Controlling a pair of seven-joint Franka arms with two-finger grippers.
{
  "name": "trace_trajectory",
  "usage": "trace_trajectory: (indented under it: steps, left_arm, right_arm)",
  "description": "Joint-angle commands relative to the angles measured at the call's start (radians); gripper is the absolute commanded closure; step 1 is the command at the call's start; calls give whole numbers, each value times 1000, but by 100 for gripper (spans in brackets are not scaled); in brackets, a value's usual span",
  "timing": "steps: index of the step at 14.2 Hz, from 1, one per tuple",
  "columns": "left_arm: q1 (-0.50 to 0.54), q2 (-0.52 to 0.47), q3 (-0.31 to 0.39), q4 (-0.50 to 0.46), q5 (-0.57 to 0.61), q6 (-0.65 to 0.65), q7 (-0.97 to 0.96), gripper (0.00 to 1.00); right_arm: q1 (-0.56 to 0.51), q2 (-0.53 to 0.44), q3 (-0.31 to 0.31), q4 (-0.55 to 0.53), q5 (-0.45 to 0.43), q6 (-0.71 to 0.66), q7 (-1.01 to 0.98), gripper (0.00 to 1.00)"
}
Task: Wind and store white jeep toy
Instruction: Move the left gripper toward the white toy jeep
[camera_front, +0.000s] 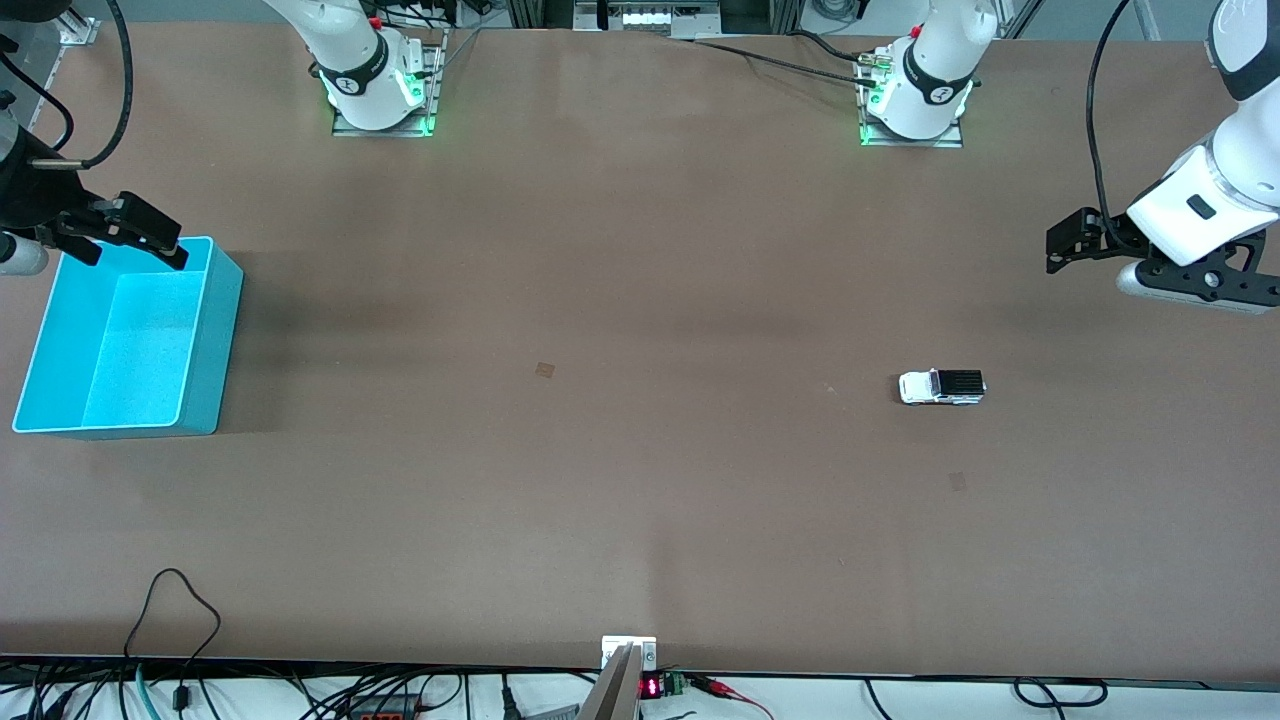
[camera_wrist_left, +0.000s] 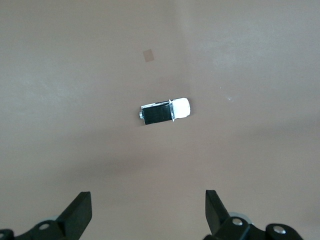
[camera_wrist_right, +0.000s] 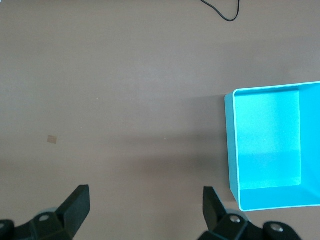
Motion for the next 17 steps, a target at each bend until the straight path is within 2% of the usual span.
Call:
trace_trajectory:
  steps: [1, 13, 15, 17]
  left_arm:
    - [-1, 16, 0, 33, 22, -25, 19, 0]
    - [2, 37, 0, 56, 10, -44, 7, 0]
    - [-1, 40, -6, 60, 16, -81, 26, 0]
    - [-3, 42, -6, 62, 14, -90, 125, 0]
  right_arm:
    - [2, 6, 0, 20, 12, -18, -6, 0]
    - [2, 6, 0, 20, 12, -20, -6, 0]
    - [2, 6, 0, 20, 12, -18, -6, 0]
    - [0, 6, 0, 20, 12, -18, -6, 0]
